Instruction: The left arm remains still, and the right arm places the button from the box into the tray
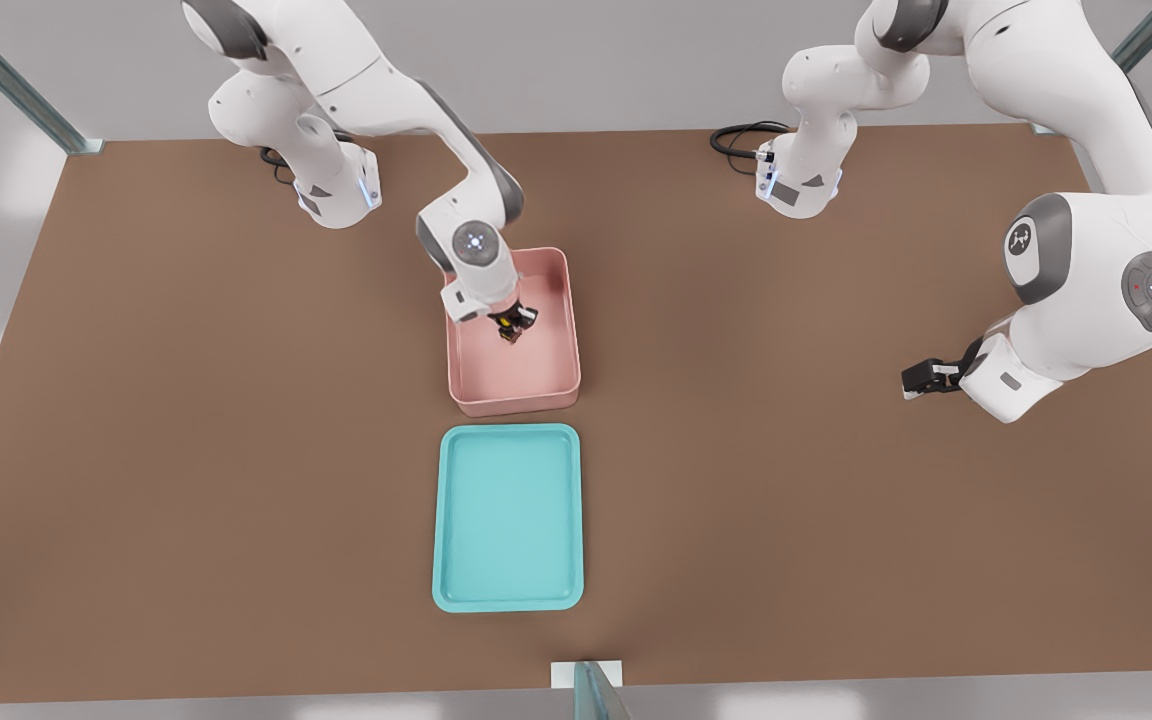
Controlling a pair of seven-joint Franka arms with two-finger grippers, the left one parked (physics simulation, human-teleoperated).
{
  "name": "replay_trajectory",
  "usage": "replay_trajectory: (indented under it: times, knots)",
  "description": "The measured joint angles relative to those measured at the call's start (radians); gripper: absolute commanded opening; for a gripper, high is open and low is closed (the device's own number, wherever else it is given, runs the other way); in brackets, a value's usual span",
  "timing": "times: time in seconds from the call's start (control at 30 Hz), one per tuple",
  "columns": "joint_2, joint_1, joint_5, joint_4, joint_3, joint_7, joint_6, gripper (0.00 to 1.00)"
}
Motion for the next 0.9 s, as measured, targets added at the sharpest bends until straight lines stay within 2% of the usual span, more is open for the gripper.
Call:
replay_trajectory:
  times: [0.2, 0.4, 0.63, 0.9]
  knots:
    - [-0.060, -0.007, -0.004, 0.097, -0.047, 0.002, -0.080, 0.43]
    - [-0.015, -0.116, -0.015, 0.340, -0.072, 0.002, -0.216, 0.43]
    - [0.193, -0.254, -0.019, 0.613, -0.071, -0.005, -0.326, 0.43]
    - [0.471, -0.290, -0.016, 0.952, -0.070, -0.008, -0.409, 0.43]
